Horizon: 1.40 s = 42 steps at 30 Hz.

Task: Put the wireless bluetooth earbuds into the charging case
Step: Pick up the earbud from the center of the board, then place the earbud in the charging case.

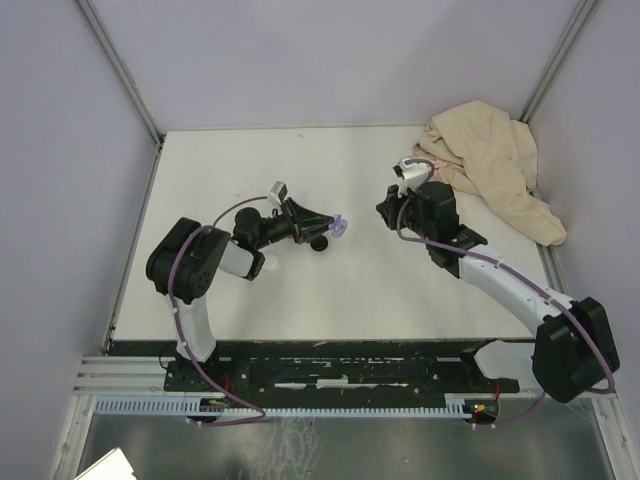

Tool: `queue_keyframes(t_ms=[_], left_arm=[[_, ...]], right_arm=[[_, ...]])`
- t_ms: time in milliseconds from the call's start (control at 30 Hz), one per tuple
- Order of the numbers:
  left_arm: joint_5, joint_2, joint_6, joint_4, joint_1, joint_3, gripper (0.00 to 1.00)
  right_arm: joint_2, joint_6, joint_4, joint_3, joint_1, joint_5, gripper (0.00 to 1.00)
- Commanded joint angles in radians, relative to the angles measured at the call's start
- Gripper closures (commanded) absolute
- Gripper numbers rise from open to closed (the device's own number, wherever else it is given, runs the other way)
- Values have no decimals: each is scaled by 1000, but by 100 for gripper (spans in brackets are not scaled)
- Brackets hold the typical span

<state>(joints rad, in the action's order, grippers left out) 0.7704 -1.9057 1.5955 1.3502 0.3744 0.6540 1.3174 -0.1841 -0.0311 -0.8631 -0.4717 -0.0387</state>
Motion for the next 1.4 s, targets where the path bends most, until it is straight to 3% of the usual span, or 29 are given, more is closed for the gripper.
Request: queue_keyframes(t_ms=[0,167,500,1367], left_arm=[[16,-17,41,75,23,23,97],[1,-23,34,56,52,40,97],[-22,-10,24,14,87,78,97],[-23,6,37,-5,89,127,97]], right_arm=[[-103,32,-312,79,-25,-30,99],[-156,97,-495,175,-90,21,99],[-106,281,-805,291,-212,60,99],[-78,281,-778,335,-237,57,99]])
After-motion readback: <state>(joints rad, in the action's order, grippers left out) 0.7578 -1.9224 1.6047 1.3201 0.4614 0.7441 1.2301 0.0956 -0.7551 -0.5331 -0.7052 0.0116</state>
